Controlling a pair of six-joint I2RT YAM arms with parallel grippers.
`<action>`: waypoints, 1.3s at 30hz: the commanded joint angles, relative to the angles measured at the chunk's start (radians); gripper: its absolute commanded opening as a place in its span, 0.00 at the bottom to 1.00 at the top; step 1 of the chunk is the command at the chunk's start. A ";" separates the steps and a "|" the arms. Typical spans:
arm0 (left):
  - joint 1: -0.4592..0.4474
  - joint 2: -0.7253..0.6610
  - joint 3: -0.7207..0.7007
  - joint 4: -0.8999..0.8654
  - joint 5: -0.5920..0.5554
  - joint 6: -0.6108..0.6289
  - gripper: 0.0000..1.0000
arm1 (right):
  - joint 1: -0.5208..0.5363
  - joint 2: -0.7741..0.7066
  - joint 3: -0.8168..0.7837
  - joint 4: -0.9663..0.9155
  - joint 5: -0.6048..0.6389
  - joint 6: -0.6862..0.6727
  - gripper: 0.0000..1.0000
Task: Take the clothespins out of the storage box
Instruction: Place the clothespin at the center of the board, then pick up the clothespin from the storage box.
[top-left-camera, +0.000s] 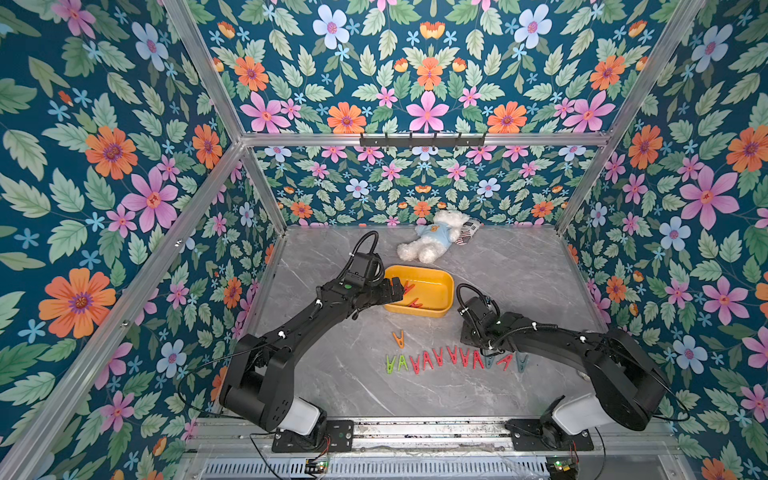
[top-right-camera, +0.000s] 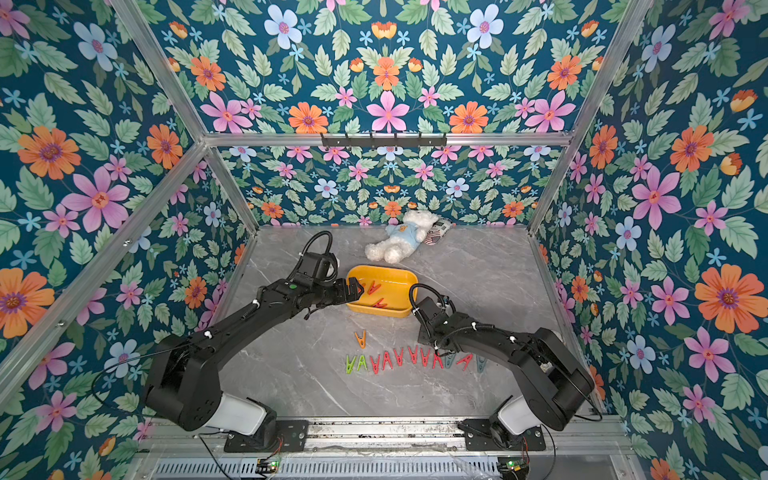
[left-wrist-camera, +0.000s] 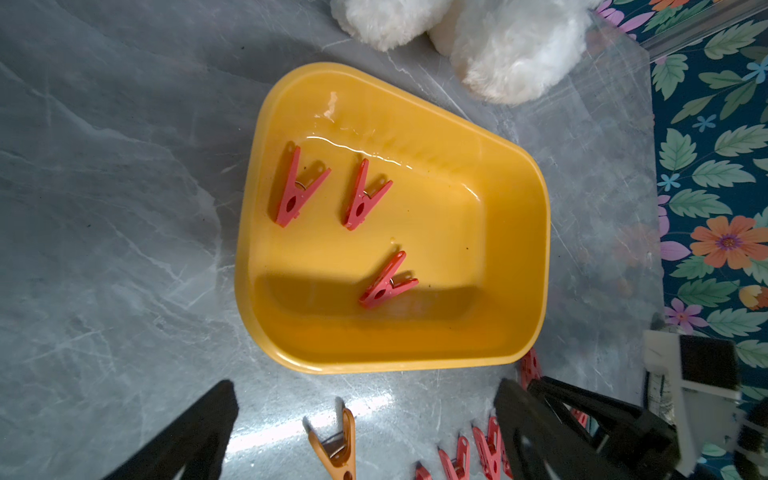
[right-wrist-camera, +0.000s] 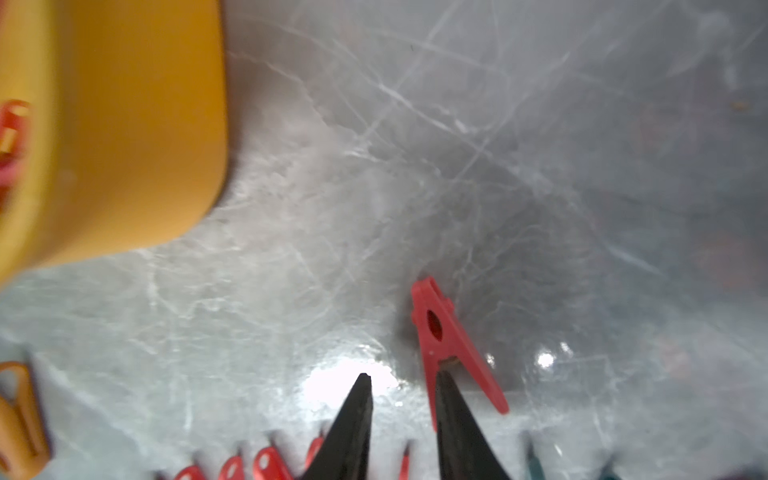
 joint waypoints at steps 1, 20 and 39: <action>0.001 0.004 0.012 0.010 0.004 0.019 1.00 | 0.000 -0.025 0.023 -0.039 0.033 0.001 0.31; 0.001 0.099 0.073 -0.009 -0.035 0.082 0.82 | 0.002 -0.182 0.106 0.036 0.059 -0.006 0.99; -0.044 0.425 0.336 -0.050 -0.136 0.152 0.41 | -0.004 -0.202 0.127 0.090 0.045 -0.071 0.99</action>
